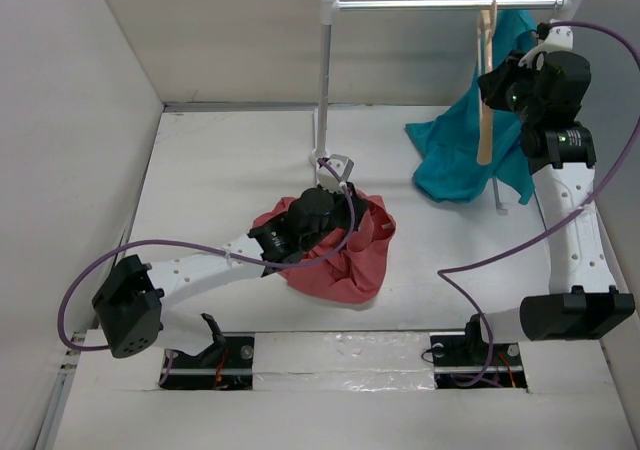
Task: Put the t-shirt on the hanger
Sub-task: Pick up the hanger from the clothesline, then place the T-shirt on the hanger.
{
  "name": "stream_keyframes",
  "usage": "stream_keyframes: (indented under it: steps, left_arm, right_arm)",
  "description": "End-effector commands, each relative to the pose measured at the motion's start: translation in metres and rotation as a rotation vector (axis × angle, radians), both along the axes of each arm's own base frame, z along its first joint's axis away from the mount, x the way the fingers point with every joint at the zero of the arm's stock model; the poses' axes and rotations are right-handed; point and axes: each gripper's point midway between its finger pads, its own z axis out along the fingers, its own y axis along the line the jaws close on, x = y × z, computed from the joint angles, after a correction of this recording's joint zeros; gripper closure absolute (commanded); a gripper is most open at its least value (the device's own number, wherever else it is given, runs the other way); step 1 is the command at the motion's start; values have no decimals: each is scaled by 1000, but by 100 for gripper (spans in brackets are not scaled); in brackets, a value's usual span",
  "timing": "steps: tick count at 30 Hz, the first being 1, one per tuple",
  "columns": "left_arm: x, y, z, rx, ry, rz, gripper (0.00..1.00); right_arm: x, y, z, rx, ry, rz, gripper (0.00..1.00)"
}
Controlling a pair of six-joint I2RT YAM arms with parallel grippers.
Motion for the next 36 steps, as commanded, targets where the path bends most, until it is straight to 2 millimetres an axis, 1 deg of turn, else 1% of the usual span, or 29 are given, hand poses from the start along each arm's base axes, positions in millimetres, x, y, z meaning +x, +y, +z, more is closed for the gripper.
stream_keyframes:
  steps: [1, 3, 4, 5, 6, 9, 10, 11, 12, 13, 14, 15, 16, 17, 18, 19, 20, 22, 23, 24, 25, 26, 27, 28, 31, 33, 34, 35, 36]
  left_arm:
    - [9, -1, 54, -97, -83, 8, 100]
    - [11, -2, 53, -103, -78, 0, 100]
    - [14, 0, 54, -105, -78, 5, 100]
    - [14, -1, 54, -106, -79, 5, 100]
    - [15, -1, 55, -106, -81, 9, 100]
    - [26, -1, 56, -90, -91, 36, 100]
    - [27, -4, 65, -97, -102, 32, 100]
    - [34, -4, 63, -90, -100, 42, 100]
    - [35, -6, 64, -91, -104, 41, 100]
    - [42, -5, 69, -91, -115, 51, 100]
    - [46, -6, 65, -78, -119, 62, 100]
    - [52, -4, 63, -66, -121, 79, 100]
    - [59, -2, 66, -62, -126, 97, 100]
    - [60, -3, 64, -56, -124, 96, 100]
    - [65, -1, 64, -58, -127, 105, 100]
    - [65, -2, 64, -60, -130, 102, 100]
    - [76, 6, 63, -57, -130, 129, 100]
    - [85, 12, 67, -63, -128, 143, 100]
    - [95, 19, 65, -60, -126, 163, 100]
    - [99, 22, 66, -62, -124, 170, 100]
    - [103, 23, 67, -62, -126, 175, 100]
    - [104, 22, 65, -56, -120, 172, 100]
    - [109, 27, 65, -51, -119, 189, 100]
    - [114, 31, 66, -50, -121, 199, 100]
    - [116, 35, 68, -59, -120, 204, 100]
    - [117, 41, 68, -54, -118, 214, 100]
    - [116, 42, 66, -50, -116, 217, 100]
    - [114, 45, 71, -61, -124, 223, 100]
    - [113, 46, 72, -65, -127, 224, 100]
  right_arm:
    - [-13, 30, 23, 51, -113, 139, 100]
    - [-22, 32, 21, 49, -124, 150, 100]
    - [-29, 38, 28, 50, -150, 172, 100]
    - [-28, 39, 24, 52, -144, 178, 100]
    - [-33, 41, 26, 52, -151, 192, 100]
    - [-42, 52, 15, 65, -122, 232, 100]
    - [-50, 53, 5, 82, -105, 235, 100]
    - [-58, 65, -1, 96, -99, 269, 100]
    - [-65, 71, -8, 107, -90, 298, 100]
    - [-92, 78, 4, 123, -136, 338, 100]
    - [-100, 84, -21, 139, -98, 357, 100]
    - [-116, 95, -25, 152, -105, 396, 100]
    - [-131, 99, -29, 171, -109, 413, 100]
    - [-155, 101, -36, 175, -113, 430, 100]
    - [-168, 105, -42, 179, -95, 453, 100]
    - [-184, 106, -57, 180, -38, 466, 100]
    - [-204, 103, -54, 178, -63, 468, 100]
    - [-229, 106, -73, 191, -2, 500, 100]
    - [-239, 105, -74, 203, 3, 502, 100]
    - [-254, 105, -72, 206, -6, 520, 100]
    - [-266, 108, -76, 217, 18, 553, 100]
    - [-273, 112, -76, 245, 28, 578, 100]
    - [-283, 115, -75, 262, 25, 612, 100]
    - [-292, 124, -79, 299, 54, 675, 100]
    - [-305, 133, -85, 328, 83, 747, 100]
    - [-309, 136, -89, 351, 98, 772, 100]
    - [-317, 141, -85, 361, 87, 829, 100]
    - [-319, 145, -91, 395, 119, 849, 100]
    - [-321, 147, -91, 410, 125, 868, 100]
